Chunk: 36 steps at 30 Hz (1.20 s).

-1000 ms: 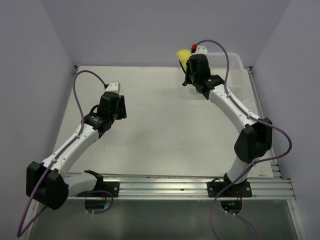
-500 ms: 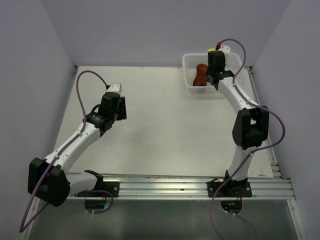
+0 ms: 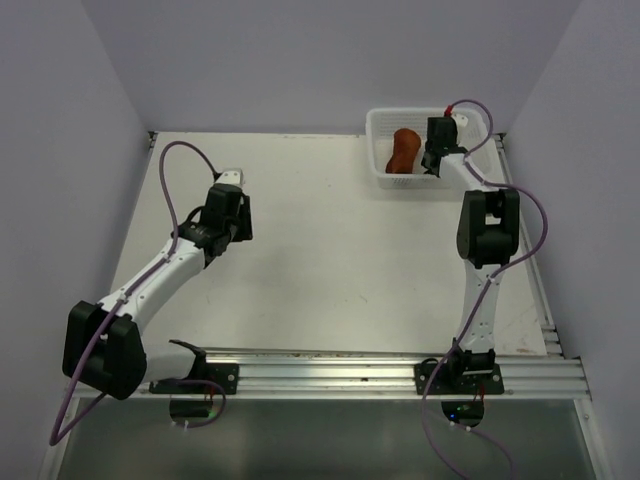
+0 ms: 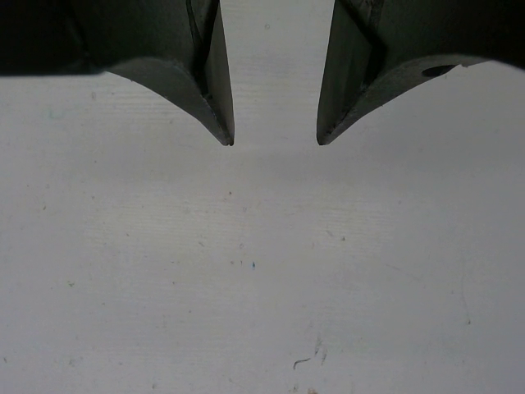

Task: Roll the towels
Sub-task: Place the rolled towel into the container

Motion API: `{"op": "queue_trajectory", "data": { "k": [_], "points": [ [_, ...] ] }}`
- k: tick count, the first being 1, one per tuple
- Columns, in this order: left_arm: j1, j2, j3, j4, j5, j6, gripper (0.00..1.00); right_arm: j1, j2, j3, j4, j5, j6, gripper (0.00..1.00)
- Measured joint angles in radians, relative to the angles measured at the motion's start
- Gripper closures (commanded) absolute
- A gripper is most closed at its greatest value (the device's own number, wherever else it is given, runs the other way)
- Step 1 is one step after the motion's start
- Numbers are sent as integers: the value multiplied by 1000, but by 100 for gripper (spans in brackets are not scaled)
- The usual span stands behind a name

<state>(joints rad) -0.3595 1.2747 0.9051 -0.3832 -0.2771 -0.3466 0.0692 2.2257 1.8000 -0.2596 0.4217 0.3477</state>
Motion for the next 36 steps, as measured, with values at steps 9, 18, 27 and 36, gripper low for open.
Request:
{"op": "queue_trajectory", "data": {
  "k": [9, 18, 27, 36],
  "points": [
    [11, 15, 0, 0, 5, 1, 50, -10, 111, 138, -69, -78, 24, 71],
    [16, 15, 0, 0, 20, 3, 50, -21, 135, 211, -147, -99, 50, 54],
    [19, 14, 0, 0, 41, 3, 50, -37, 135, 224, -194, -100, 61, 49],
    [19, 3, 0, 0, 60, 3, 50, -37, 67, 186, -196, -131, 72, 38]
  ]
}}
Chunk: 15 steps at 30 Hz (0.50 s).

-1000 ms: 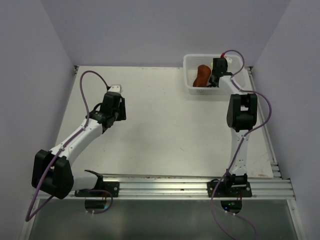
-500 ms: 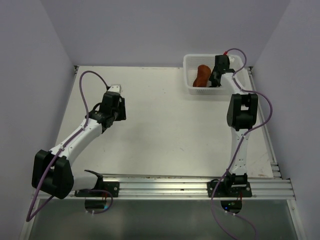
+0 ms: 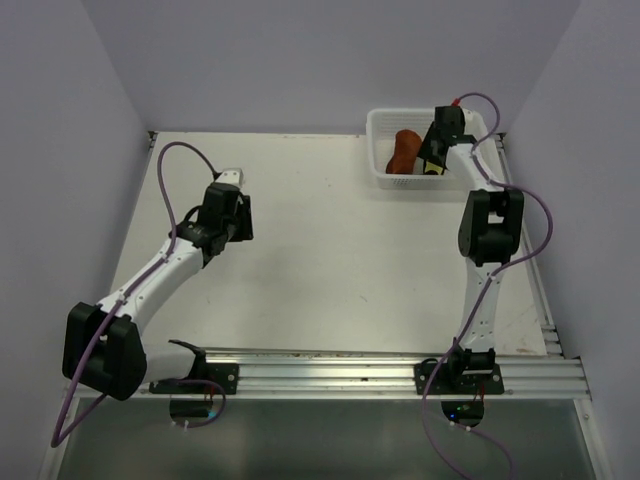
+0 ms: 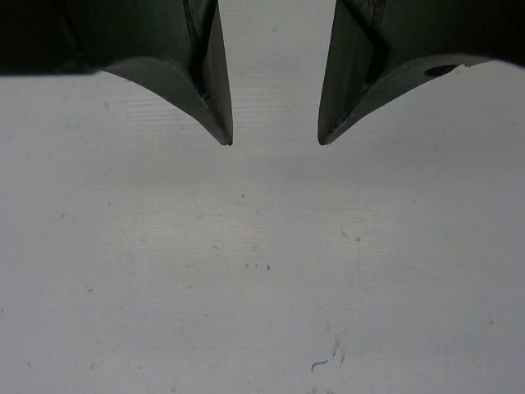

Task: Roll the towels
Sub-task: Place the rolled towel into the container

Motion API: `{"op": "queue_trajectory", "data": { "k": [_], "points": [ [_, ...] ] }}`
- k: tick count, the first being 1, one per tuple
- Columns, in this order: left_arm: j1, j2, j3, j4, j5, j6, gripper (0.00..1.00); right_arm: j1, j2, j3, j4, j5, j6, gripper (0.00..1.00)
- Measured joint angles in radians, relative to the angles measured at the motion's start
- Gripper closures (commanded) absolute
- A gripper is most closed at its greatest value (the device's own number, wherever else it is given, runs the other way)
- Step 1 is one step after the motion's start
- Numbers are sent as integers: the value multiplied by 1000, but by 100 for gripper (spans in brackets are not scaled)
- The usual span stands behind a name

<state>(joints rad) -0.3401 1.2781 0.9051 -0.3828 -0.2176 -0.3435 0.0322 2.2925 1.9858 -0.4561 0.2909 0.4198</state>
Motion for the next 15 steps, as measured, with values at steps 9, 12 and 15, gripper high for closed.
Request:
{"op": "queue_trajectory", "data": {
  "k": [9, 12, 15],
  "points": [
    [0, -33, 0, 0, 2, 4, 48, 6, -228, -260, 137, -48, 5, 29],
    [1, -47, 0, 0, 2, 9, 48, 23, -335, -388, 214, -47, -4, 26],
    [2, -68, -4, 6, 3, 15, 47, 66, -424, -468, 280, -45, -26, 25]
  ]
}}
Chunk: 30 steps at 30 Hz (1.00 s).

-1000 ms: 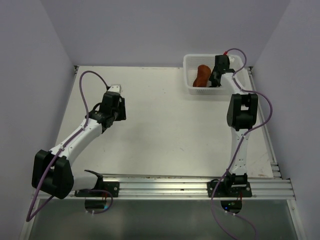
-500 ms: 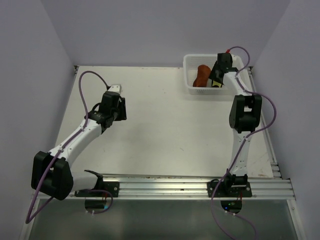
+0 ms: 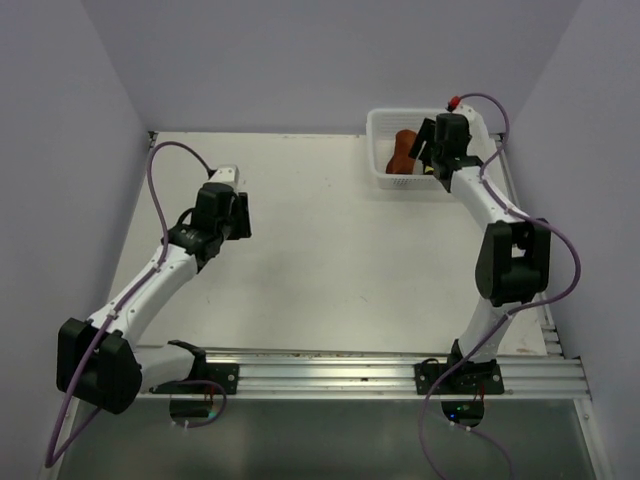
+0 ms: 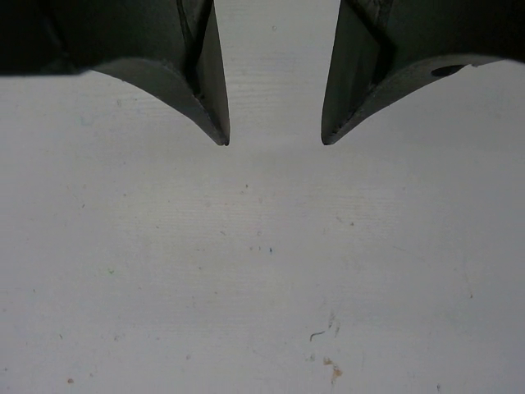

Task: Roll the towels
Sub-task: Place the rolled towel into the container

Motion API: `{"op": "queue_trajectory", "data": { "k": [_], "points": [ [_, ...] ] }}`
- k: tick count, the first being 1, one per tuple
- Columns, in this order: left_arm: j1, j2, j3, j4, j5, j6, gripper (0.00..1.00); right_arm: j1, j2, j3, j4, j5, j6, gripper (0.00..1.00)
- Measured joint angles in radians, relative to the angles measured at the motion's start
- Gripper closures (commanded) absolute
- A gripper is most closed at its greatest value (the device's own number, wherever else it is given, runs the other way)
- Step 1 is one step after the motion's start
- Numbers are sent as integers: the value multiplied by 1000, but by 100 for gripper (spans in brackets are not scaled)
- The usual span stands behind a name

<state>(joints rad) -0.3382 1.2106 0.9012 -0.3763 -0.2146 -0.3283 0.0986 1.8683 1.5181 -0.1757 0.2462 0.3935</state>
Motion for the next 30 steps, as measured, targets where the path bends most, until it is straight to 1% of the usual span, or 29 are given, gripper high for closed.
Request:
{"op": "queue_trajectory", "data": {
  "k": [4, 6, 8, 9, 10, 11, 13, 15, 16, 18, 21, 22, 24, 27, 30],
  "points": [
    [2, -32, -1, 5, -1, 4, 47, 78, -115, -97, 67, -3, -33, 25],
    [3, -52, -2, 7, -3, 7, 46, 113, -170, -135, 66, -9, -42, 25],
    [3, -81, -13, 19, -11, 7, 43, 150, -243, -177, 55, -33, -48, 24],
    [3, -100, -19, 19, -19, 8, 39, 165, -283, -201, 48, -50, -48, 23],
    [3, -122, -26, 21, -27, 8, 34, 174, -319, -220, 37, -66, -47, 18],
    [3, -143, -31, 23, -35, 10, 31, 185, -363, -241, 17, -84, -47, 14],
    [3, -177, -34, 24, -50, 10, 25, 213, -445, -267, -37, -101, -46, 13],
    [3, -204, -34, 33, -66, 11, 22, 241, -515, -283, -101, -106, -41, 11],
    [3, -214, -34, 39, -74, 11, 21, 254, -543, -296, -121, -106, -37, 3],
    [3, -227, -34, 46, -85, 11, 20, 278, -616, -345, -167, -105, -26, 1],
    [4, -239, -36, 48, -100, 11, 19, 287, -727, -447, -232, -90, -16, 1],
    [4, -243, -38, 50, -107, 11, 16, 286, -758, -477, -254, -76, -13, 1],
    [4, -252, -45, 55, -116, 11, 14, 285, -808, -526, -288, -53, -8, 1],
    [4, -263, -51, 55, -123, 11, 11, 285, -840, -563, -313, -50, 6, 1],
    [4, -267, -54, 60, -128, 11, 10, 285, -841, -573, -327, -47, 13, 1]
  ]
}}
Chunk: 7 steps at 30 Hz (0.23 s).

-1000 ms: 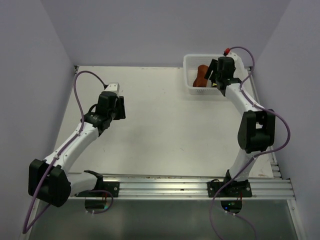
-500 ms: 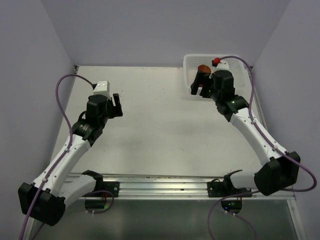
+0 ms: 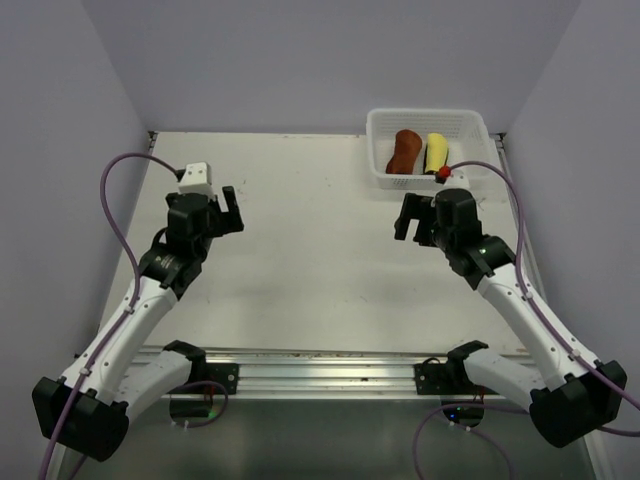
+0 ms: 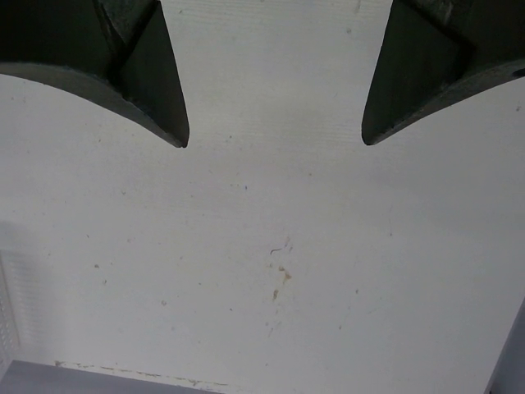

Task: Roll the towels
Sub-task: Place the rolled towel into the container

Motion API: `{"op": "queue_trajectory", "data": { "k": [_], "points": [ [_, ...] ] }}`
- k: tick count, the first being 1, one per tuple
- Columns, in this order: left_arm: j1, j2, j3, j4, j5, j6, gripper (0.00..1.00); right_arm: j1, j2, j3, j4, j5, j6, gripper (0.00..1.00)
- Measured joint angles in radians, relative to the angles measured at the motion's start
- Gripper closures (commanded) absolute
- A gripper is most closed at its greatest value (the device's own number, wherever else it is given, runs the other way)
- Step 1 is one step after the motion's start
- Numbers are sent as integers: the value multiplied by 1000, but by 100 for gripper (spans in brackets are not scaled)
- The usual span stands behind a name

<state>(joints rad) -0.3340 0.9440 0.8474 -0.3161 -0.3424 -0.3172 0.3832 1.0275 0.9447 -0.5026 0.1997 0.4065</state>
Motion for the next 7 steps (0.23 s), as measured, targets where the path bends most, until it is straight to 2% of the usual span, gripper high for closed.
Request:
{"op": "queue_trajectory", "data": {
  "k": [7],
  "points": [
    [0, -1, -7, 2, -7, 0, 9, 0, 39, -4, 2, -8, 12, 1]
  ]
}}
